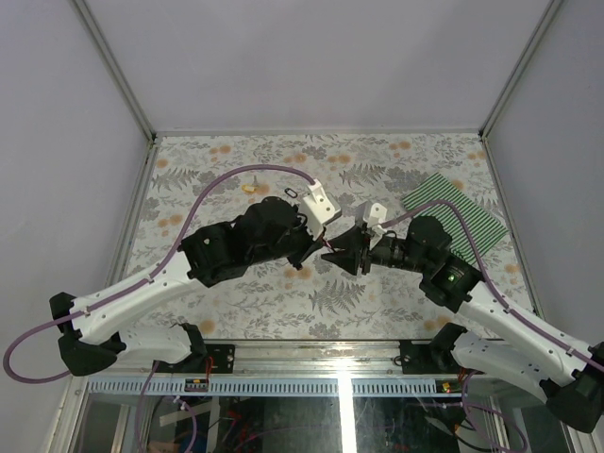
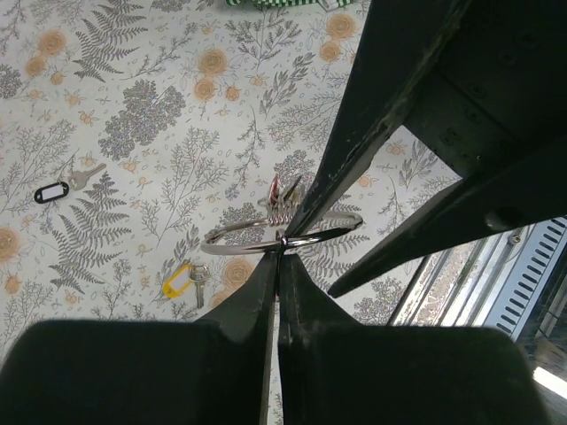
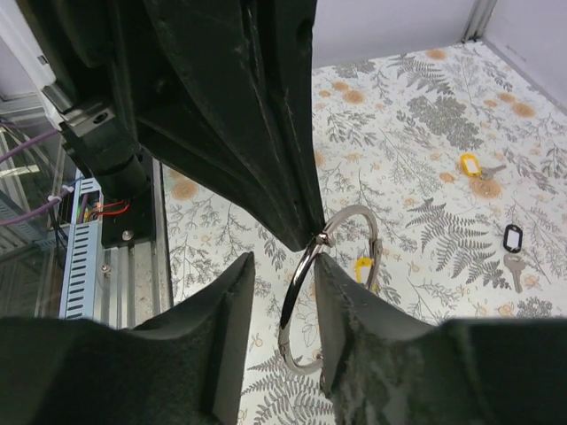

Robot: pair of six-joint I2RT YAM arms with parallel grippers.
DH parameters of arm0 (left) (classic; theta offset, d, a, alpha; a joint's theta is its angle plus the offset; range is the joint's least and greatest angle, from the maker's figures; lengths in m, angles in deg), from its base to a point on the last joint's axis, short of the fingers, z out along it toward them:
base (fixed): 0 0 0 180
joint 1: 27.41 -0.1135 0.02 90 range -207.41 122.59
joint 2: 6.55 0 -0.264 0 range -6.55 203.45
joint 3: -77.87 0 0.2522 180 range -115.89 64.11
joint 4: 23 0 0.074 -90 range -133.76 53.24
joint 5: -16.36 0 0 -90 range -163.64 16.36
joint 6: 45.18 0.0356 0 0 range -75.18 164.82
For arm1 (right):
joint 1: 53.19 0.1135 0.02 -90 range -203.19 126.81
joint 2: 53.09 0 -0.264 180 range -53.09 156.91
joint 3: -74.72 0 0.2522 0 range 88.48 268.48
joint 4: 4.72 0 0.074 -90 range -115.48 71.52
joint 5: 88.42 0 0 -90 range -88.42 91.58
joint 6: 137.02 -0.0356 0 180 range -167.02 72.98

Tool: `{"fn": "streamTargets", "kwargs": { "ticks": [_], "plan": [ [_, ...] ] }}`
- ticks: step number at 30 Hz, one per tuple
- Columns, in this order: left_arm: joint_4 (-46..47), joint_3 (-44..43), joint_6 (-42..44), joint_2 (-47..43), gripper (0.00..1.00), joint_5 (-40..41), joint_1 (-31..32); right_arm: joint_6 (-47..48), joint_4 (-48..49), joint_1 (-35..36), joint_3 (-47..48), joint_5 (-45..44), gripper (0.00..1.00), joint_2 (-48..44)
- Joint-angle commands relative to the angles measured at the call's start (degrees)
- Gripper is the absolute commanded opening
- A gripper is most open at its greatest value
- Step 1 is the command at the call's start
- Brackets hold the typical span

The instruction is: Put the keys on the keyring

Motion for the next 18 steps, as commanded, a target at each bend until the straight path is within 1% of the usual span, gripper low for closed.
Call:
{"fn": "streamTargets", "kwargs": {
  "ticks": [1, 3, 4, 5, 7, 11, 14, 18],
  "plan": [
    [1.89, -2.64, -1.11, -0.35, 0.0, 0.56, 0.05, 2.41, -0.51, 0.2, 1.19, -2.43, 0.36, 0.24],
    [1.89, -2.66, -1.12, -0.56, 0.0, 1.06, 0.01, 3.29, -2.1, 0.2, 1.38, -3.7, 0.27, -0.13],
    [1.89, -2.64, -1.12, -0.79, 0.0, 1.19, -0.05, 3.63, -2.74, 0.2, 1.39, -4.43, 0.21, -0.47],
    [1.82, -2.55, -1.16, -0.93, 0.0, 1.34, -0.1, 3.96, -3.37, 0.18, 1.47, -5.18, 0.12, -0.84],
    [1.64, -2.43, -1.07, -1.31, 0.0, 1.85, -0.08, 4.85, -4.85, 0.18, 1.98, -6.61, 0.01, -1.81],
    [1.76, -0.8, -0.92, -2.97, 0.0, 3.15, -0.14, 6.65, -8.4, 0.18, 4.36, -8.22, 0.0, -4.72],
    [1.97, 0.76, -0.69, -4.71, 0.0, 3.09, -0.24, 8.87, -14.45, 0.16, 8.18, -8.2, 0.0, -5.58],
    [2.24, 2.67, -0.52, -6.98, 0.07, 3.47, -0.23, 11.45, -22.82, 0.16, 12.96, -6.54, 0.0, -6.02]
  ]
}}
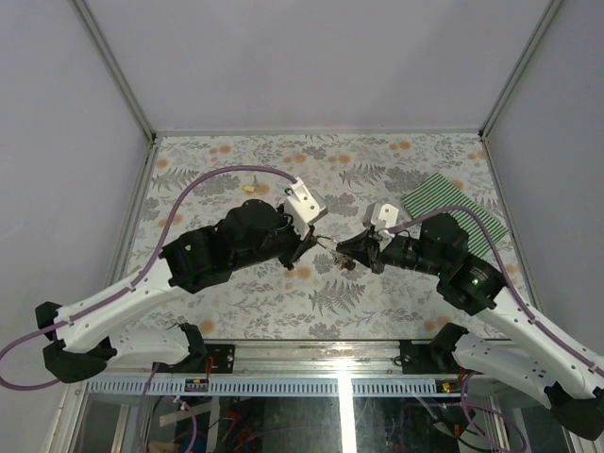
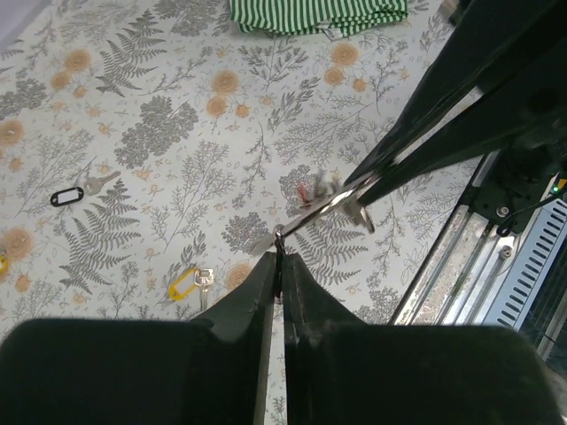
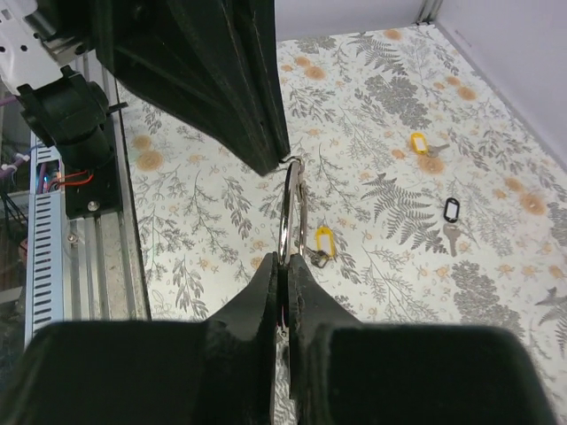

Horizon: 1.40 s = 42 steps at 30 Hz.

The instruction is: Put the keys on the keyring

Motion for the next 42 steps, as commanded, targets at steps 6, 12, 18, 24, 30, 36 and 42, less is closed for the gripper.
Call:
{"fn": "streamTargets", "kwargs": {
  "ticks": [6, 12, 18, 24, 30, 36, 42],
  "plan": [
    [1.26, 3.27, 0.03, -5.22, 0.23, 3.78, -0.26, 5.14, -17.17, -0.08, 13.41, 3.09, 0.0, -0.55],
    [2.49, 3.15, 0.87, -6.26, 0.47, 1.37, -0.25, 4.62, -24.43, -0.08, 19.59, 3.99, 0.0, 3.06],
    [10.37, 5.11, 4.31, -9.93, 0.65, -8.13, -0.27, 2.17, -23.98, -0.08, 20.48, 7.71, 0.0, 5.01],
    [14.97, 7.42, 7.08, -11.74, 0.67, -14.97, -0.31, 1.13, -22.77, -0.13, 20.64, 11.24, 0.0, 5.47],
    [14.18, 7.04, 8.55, -9.78, 0.65, -18.08, -0.27, -0.26, -21.74, -0.13, 21.17, 16.54, 0.0, 5.89],
    [12.86, 5.23, 9.58, -7.3, 0.56, -20.62, -0.29, -1.88, -19.39, -0.08, 20.82, 18.11, 0.0, 5.7],
    [12.07, 4.75, 9.8, -6.31, 0.27, -23.64, -0.28, -3.3, -17.05, -0.1, 19.95, 18.12, 0.0, 5.6]
  ]
}}
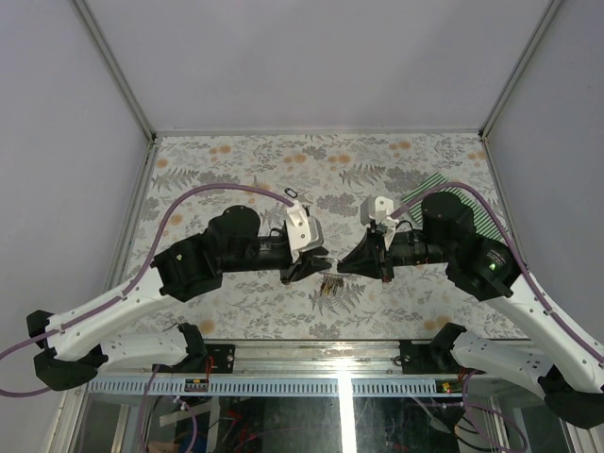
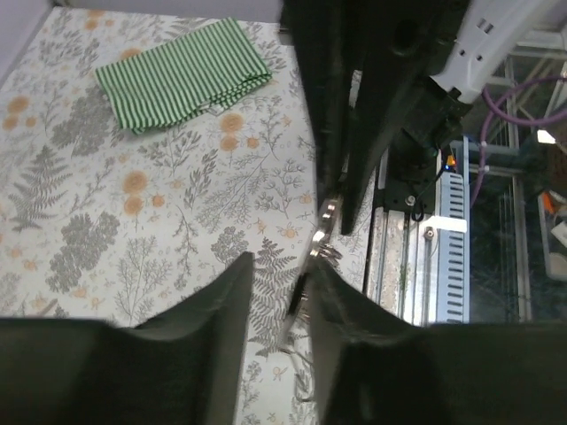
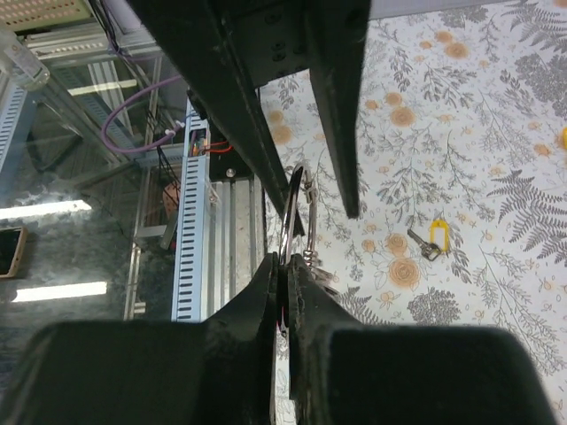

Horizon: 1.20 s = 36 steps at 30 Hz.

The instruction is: Put the keys on the keyring

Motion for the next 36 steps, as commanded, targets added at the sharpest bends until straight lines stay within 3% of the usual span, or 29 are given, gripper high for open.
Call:
{"fn": "streamTargets", "kwargs": {
  "ticks": [1, 4, 6, 10, 14, 19, 23, 36],
  "plan": [
    [1.12, -1.99, 1.08, 0.03, 0.18, -3.24, -0.29, -2.0, 6.08, -0.04, 1.55, 1.52, 0.0, -0.35],
    [0.98, -2.04, 0.93, -0.26, 0.01, -2.89, -0.27, -2.6, 7.23, -0.02, 1.06, 0.69, 0.0, -0.8],
    [0.98, -1.98, 0.7, -0.9, 0.0, -2.2, -0.22, -3.03, 8.38, -0.03, 0.75, 0.02, 0.03, -1.38],
    [1.6, -1.72, -1.06, -2.13, 0.0, 1.82, -0.2, -3.27, 10.31, -0.02, -0.7, -4.92, 0.3, -3.59],
    [2.68, -0.99, -4.4, -3.69, 0.0, 7.69, -0.22, -2.96, 16.24, -0.07, -8.67, -15.63, 0.46, -9.29],
    [2.79, -1.01, -7.92, -4.18, 0.0, 14.95, -0.26, -3.02, 31.95, -0.04, -22.75, -23.66, 0.48, -17.05],
    [2.37, -1.51, -9.44, -3.92, 0.0, 17.53, -0.27, -1.35, 41.65, -0.02, -29.66, -25.74, 0.47, -18.07],
    [3.48, -2.21, -11.67, -2.38, 0.0, 28.11, -0.25, -0.61, 54.76, -0.03, -32.56, -21.74, 0.42, -10.38]
  ]
}}
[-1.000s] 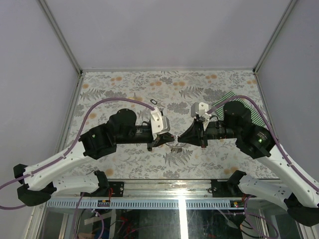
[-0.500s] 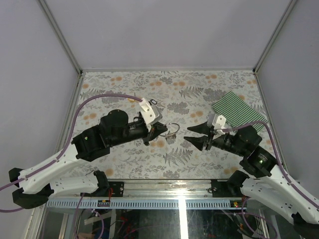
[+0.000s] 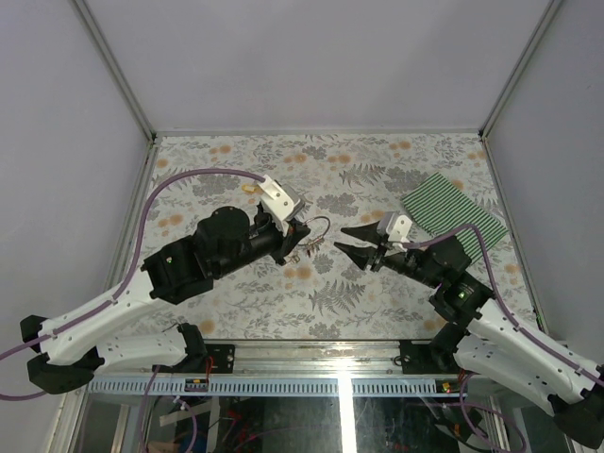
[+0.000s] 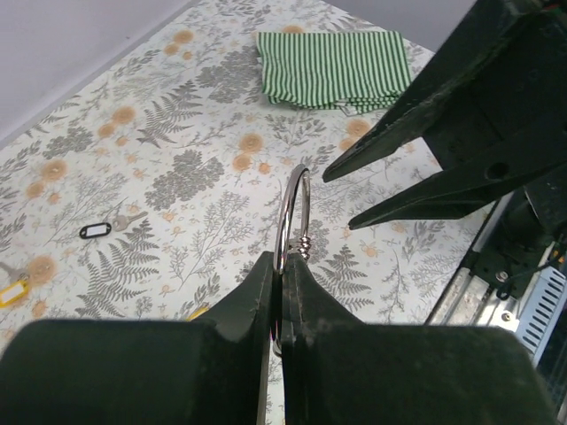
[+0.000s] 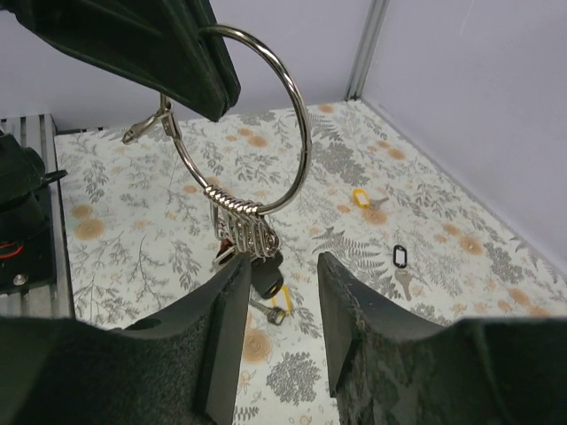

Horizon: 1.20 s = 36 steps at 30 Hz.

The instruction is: Put the keys on the keyring

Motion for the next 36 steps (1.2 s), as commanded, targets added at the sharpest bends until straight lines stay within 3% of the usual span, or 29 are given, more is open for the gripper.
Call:
{"fn": "streamTargets", "kwargs": {
  "ticks": [1, 21, 36],
  "plan": [
    [4.2, -2.1, -1.61, -0.16, 0.0, 4.74, -0.24, -0.13, 9.33, 0.14, -0.13, 0.64, 0.42, 1.23],
    [5.03, -2.07, -1.73, -0.08, 0.0, 5.08, -0.23, -3.64, 14.85, 0.13, -1.35, 2.77, 0.29, 8.01],
    [4.95, -2.17, -1.72, 0.13, 0.0, 4.84, -0.23, -5.1, 16.88, 0.21, -0.49, 4.01, 0.3, 11.13]
  ]
}}
